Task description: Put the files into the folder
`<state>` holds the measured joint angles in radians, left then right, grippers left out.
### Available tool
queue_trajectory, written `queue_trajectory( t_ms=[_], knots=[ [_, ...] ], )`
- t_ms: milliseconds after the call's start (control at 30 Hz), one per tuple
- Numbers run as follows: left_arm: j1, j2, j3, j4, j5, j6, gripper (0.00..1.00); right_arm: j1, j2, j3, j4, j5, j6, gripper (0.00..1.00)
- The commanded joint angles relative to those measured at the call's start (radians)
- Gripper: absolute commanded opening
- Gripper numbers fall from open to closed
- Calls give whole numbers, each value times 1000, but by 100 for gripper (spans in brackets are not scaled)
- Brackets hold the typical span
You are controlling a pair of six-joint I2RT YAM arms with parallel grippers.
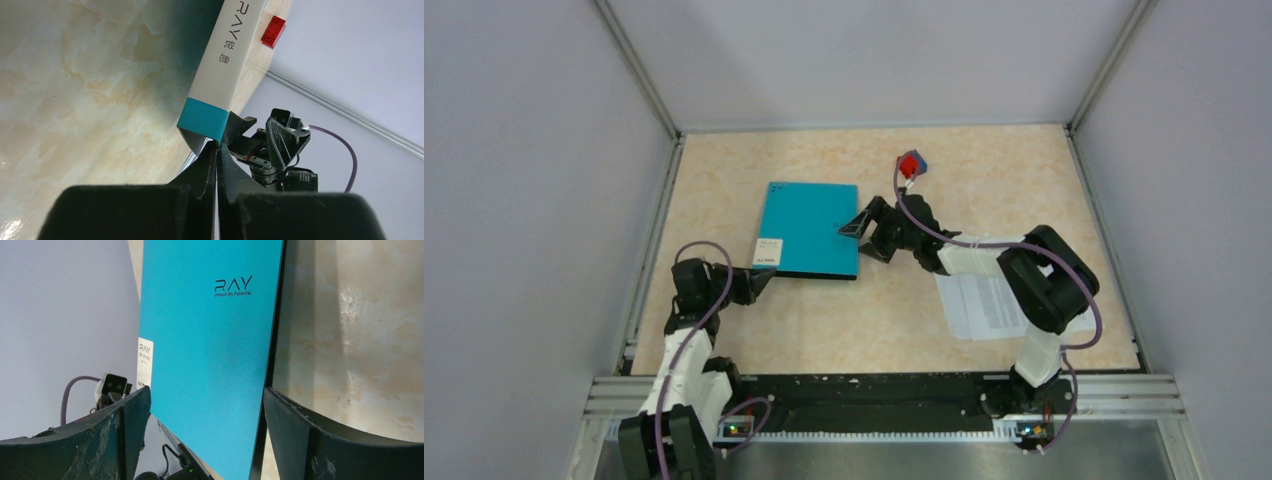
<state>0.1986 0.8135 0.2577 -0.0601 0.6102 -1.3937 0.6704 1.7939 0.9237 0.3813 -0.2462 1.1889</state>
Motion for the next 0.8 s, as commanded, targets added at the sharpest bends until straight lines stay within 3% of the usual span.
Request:
queue_trajectory(
  t_ms=[0, 367, 767],
  knots=[
    [-5, -20, 19, 65, 54, -11, 0, 9, -4, 10, 122, -40, 52, 81],
    [-4, -34, 27, 65, 40, -12, 0, -2, -43, -44, 84, 4, 37, 81],
    [-5, -26, 22, 31, 46, 7, 0, -6, -37, -28, 178, -59, 81, 81]
  ],
)
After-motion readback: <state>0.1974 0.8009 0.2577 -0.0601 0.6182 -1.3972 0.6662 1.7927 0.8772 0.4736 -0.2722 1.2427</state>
